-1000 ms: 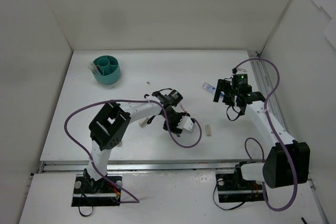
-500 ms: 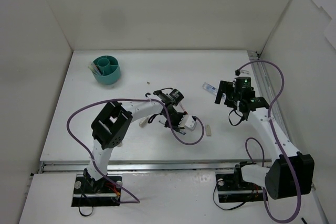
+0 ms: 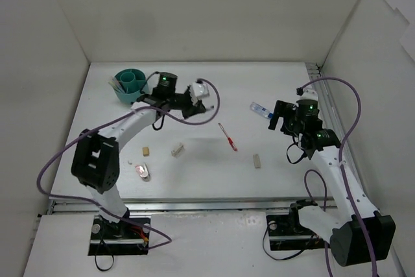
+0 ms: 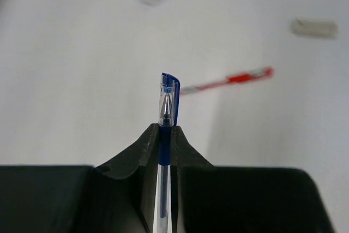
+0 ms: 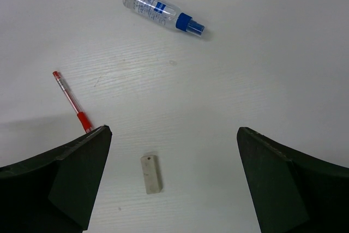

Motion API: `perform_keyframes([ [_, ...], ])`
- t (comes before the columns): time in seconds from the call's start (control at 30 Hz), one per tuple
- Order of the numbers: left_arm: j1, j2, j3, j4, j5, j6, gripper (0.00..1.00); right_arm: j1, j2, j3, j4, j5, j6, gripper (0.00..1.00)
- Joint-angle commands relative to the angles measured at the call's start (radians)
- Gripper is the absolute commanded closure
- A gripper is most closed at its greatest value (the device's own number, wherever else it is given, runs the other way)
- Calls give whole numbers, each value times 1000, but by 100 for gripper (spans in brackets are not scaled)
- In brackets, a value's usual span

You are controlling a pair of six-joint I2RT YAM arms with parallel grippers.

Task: Sort the stationery into containers
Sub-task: Pick up the pen from the center of the board, then place the pen in the storage box.

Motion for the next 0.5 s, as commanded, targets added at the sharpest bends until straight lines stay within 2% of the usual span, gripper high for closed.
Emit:
perform_keyframes([
  [0.0,110,-182,-66,449,-32,-334,100,-6,-33,2,31,32,5,2],
  [0.03,159,-199,-88,572,-87,-418,100,-6,-33,3,31,35,2,2],
  [0.1,210,-226,-149,688,-242,-512,100,-8,-31,2,31,41,4,2],
  [0.13,263,-246,-166,801,-279,-601,100,-6,-28,5,34,41,4,2],
  [0.23,322,-247,-215,976,-404,-643,100,-10,-16,11,37,46,2,2],
  [0.4,449,-118,-54,969,-424,-686,100,-8,-25,11,37,58,4,2],
  [0.47,481,-90,-63,1082,-422,-736,100,-8,-30,8,38,75,5,2],
])
